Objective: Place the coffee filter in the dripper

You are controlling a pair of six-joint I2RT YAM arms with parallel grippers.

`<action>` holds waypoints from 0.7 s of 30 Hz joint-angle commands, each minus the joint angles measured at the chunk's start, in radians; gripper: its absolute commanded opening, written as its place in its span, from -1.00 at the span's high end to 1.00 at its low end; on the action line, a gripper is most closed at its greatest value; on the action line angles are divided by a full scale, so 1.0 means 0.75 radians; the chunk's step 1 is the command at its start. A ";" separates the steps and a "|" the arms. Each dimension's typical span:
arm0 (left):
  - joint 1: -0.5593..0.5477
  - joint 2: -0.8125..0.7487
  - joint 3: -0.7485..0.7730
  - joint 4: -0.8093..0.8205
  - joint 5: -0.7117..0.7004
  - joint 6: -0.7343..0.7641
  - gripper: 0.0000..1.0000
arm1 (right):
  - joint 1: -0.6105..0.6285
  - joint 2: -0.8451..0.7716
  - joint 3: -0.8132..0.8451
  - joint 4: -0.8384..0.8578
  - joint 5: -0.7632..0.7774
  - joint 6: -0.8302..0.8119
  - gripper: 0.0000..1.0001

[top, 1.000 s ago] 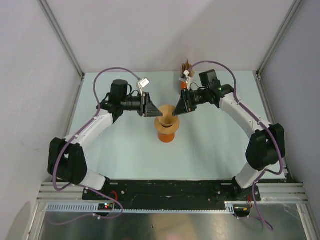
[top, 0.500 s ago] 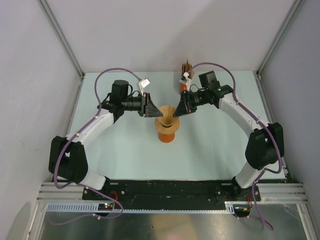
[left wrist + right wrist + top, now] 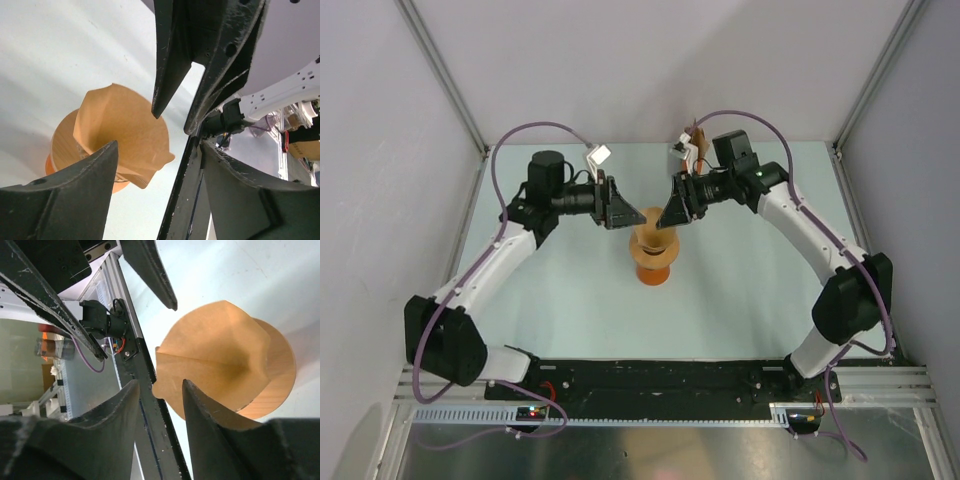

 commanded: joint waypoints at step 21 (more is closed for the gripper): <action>0.454 -0.356 0.012 -0.610 -0.950 0.668 -0.99 | -0.786 -0.513 -0.444 0.082 0.250 -0.327 -0.99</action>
